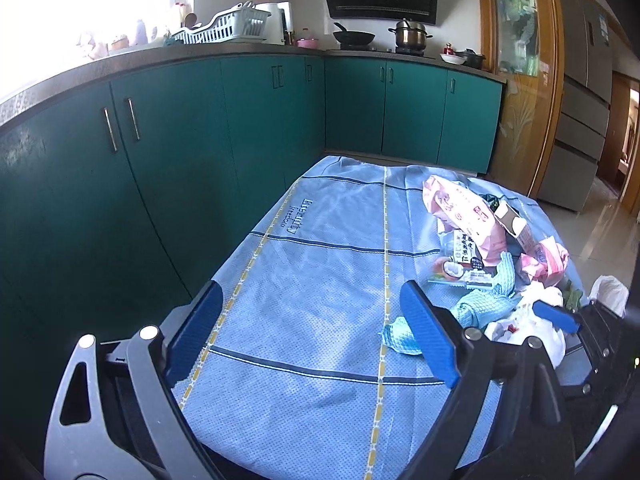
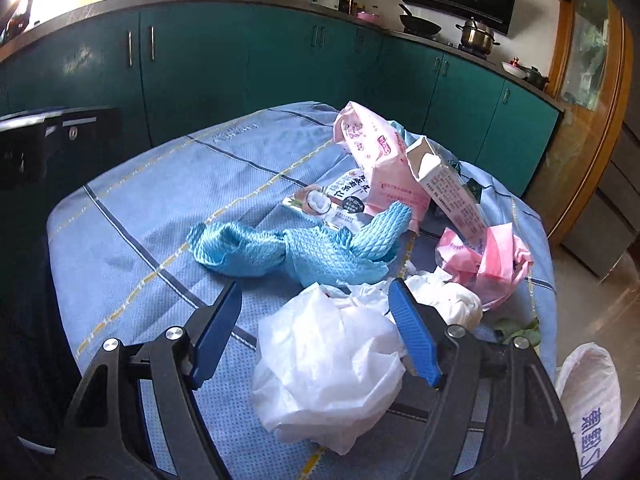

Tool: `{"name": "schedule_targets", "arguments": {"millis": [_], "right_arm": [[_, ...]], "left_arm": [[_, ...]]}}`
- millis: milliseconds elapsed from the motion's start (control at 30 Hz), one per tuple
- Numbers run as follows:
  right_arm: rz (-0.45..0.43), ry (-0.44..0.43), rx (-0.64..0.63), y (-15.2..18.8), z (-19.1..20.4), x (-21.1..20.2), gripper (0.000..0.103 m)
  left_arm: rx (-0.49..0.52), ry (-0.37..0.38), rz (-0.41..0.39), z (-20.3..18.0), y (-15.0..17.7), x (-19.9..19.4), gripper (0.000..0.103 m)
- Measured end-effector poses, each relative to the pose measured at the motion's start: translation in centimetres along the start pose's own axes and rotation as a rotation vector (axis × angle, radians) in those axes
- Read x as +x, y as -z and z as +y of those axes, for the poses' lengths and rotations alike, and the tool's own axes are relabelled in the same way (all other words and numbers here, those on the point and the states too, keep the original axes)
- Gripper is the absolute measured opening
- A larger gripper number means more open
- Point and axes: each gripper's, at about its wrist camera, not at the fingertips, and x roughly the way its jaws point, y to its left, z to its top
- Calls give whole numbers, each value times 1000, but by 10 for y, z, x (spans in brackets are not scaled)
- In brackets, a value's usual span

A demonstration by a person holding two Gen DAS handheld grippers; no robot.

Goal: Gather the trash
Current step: 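Grasp the white plastic bag with the right gripper while the left gripper grasps the blue cloth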

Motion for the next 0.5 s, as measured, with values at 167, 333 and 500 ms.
{"name": "schedule_targets", "arguments": {"millis": [167, 333, 500], "right_arm": [[-5, -19, 2, 7, -6, -14, 36], [-54, -62, 24, 12, -18, -35, 33], [-134, -95, 89, 13, -38, -60, 33]], "left_arm": [[-36, 81, 7, -2, 4, 7, 90], [-49, 124, 36, -6, 10, 18, 90], [-58, 117, 38, -4, 11, 22, 90]]}}
